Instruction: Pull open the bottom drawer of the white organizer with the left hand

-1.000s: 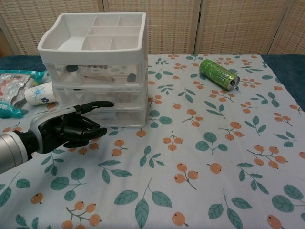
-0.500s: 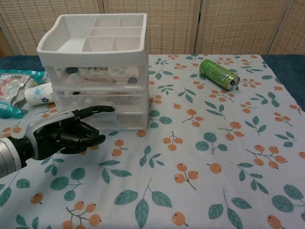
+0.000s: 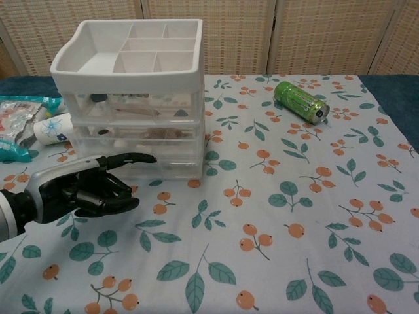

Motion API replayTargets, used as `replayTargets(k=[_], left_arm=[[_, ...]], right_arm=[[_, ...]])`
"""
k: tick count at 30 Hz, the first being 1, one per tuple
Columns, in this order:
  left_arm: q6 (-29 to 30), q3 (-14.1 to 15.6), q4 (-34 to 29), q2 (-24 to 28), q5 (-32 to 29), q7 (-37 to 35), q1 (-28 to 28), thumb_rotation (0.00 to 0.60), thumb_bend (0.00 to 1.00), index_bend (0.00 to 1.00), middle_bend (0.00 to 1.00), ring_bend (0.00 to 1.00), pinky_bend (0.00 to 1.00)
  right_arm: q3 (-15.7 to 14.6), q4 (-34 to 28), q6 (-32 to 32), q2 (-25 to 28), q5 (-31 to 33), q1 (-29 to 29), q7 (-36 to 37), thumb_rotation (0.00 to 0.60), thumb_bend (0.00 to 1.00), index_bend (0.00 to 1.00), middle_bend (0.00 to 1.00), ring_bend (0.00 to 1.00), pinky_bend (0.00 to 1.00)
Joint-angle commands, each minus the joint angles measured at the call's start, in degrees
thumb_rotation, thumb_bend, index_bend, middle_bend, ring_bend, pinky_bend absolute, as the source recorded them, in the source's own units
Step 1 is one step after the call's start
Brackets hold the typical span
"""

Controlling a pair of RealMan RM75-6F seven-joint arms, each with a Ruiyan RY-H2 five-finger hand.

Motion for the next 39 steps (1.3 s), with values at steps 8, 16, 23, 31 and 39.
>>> replayTargets(k=[8,16,23,31,39], left_arm=[[-1.08,0.35,-5.59,3.86,-2.18,17.86,-0.52,0.6,0.32,0.13,0.82,0.99,1.0],[-0.53,-0.16,-7.8,4.35,-3.92,21.58,0.15,0.6,0.31,0.12,0.82,0.99,1.0],[0.8,-0.97,-8.4,3.91,-5.03,22.1,1.2,0.6,0.31,0.12,0.82,0.99,1.0],[3.89,0.64,-12.37,7.76,-1.03,25.86,2.4,0.6,0.31,0.16,0.82,0.99,1.0],[7.3,1.13,-17.84,13.51,3.18,33.77,2.66,0.6,0.31,0.18,0.82,0.99,1.0]], right_arm=[[-0.03,0.17,0.08,-0.17,0.02,-0.12,0.27,0.6,0.28,0.13,0.18,0.17,0.17],[-0.02,0.58,-0.15,-0.3,0.11,-0.07,0.65,0.6,0.28,0.12,0.18,0.17,0.17],[0.0,0.87,-0.23,-0.44,0.12,-0.03,0.97,0.6,0.28,0.12,0.18,0.17,0.17],[0.01,1.15,-0.5,-0.54,0.15,0.11,1.09,0.6,0.28,0.13,0.18,0.17,0.17],[0.52,1.2,-0.08,-0.09,-0.09,0.38,0.99,0.6,0.28,0.12,0.18,0.17,0.17]])
